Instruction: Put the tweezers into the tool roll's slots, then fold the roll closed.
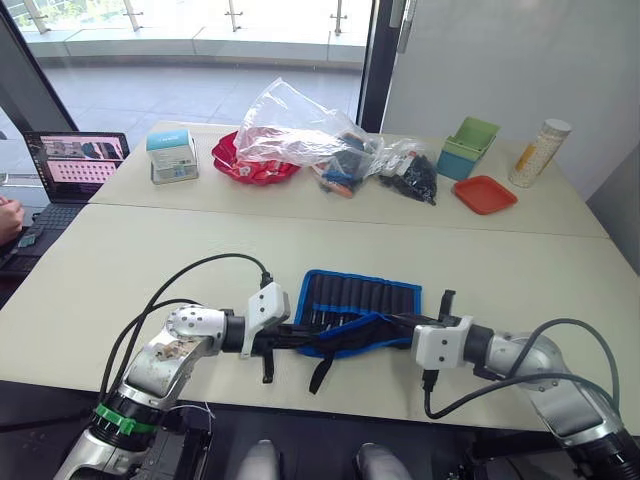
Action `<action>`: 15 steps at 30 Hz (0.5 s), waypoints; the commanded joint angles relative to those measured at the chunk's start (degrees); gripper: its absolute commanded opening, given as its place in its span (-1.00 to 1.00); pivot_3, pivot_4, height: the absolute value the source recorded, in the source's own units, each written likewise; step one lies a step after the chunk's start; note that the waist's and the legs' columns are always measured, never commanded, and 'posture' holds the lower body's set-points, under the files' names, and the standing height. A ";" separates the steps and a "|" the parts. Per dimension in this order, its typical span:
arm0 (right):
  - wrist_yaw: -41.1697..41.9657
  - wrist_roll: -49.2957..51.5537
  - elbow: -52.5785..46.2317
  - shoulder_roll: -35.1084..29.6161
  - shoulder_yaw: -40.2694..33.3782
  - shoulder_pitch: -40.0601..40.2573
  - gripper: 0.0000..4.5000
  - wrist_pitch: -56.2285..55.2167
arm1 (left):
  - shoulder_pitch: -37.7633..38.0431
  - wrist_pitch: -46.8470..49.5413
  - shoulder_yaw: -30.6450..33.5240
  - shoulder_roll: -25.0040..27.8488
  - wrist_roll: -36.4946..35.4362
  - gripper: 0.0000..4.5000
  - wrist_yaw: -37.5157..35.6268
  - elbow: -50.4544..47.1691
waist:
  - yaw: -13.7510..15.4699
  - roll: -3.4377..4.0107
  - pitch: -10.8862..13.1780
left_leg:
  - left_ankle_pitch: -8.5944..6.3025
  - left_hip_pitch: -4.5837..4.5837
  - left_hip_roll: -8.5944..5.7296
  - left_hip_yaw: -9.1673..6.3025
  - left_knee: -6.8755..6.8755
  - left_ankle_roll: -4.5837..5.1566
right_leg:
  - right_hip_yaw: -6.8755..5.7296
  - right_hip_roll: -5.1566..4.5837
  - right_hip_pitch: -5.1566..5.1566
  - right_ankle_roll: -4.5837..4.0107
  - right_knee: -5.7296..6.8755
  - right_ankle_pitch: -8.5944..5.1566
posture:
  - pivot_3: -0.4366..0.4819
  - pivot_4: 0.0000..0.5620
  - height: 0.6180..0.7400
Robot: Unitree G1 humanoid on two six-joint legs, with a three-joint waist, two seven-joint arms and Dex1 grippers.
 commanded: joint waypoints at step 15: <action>0.05 9.35 -11.37 4.59 -6.25 8.57 -0.45 15.92 | -8.27 -3.67 -3.02 -3.41 5.16 -1.00 0.73 10.72 | 0.20 0.01 0.00 | 0.00 -0.02 -0.01 0.00 0.01 0.00 | 0.02 0.01 0.01 0.00 -0.02 0.00 | -0.05 -0.47 0.63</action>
